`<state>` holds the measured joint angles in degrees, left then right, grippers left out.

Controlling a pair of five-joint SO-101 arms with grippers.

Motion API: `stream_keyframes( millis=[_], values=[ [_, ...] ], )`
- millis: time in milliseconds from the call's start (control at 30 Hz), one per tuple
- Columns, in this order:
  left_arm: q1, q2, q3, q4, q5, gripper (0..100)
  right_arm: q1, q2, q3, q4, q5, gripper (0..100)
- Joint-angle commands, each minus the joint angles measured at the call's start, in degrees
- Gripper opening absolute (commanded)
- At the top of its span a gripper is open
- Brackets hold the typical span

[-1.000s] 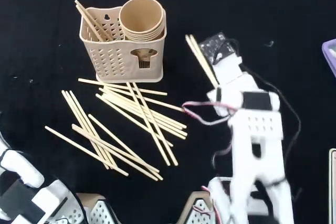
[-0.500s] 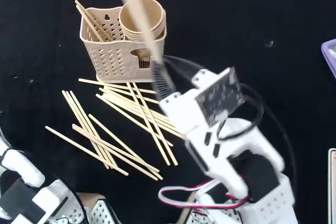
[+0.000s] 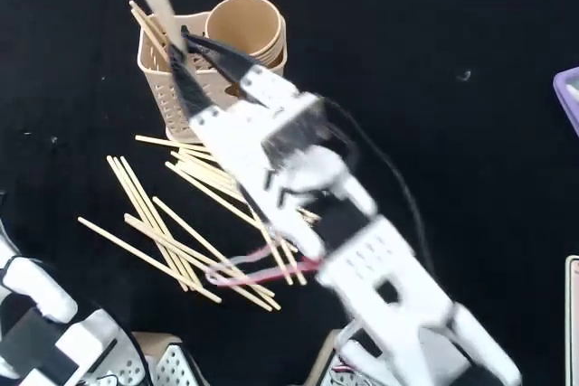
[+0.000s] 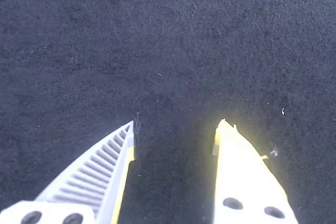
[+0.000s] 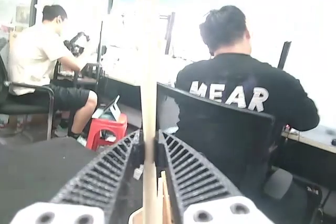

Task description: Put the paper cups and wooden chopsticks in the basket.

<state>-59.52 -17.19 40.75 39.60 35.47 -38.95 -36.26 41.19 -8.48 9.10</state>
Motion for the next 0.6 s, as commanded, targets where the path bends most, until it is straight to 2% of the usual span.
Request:
stream_keyframes(
  millis=[0, 300, 433, 567],
  values=[
    [0.57, -2.02, -0.57, -0.79, 0.00, 24, -0.35, 11.74, -9.01, -6.68, 0.00, 1.1],
    [0.57, -2.02, -0.57, -0.70, 0.00, 24, 3.08, 35.12, -24.31, -6.68, -0.35, 1.1],
    [0.57, -2.02, -0.57, -0.70, 0.00, 24, 3.87, 39.69, -24.84, -6.51, -0.35, 1.2],
    [0.57, -2.02, -0.66, -0.70, 0.00, 24, 3.69, 39.60, -25.89, 1.23, -0.35, 4.9]
  ],
)
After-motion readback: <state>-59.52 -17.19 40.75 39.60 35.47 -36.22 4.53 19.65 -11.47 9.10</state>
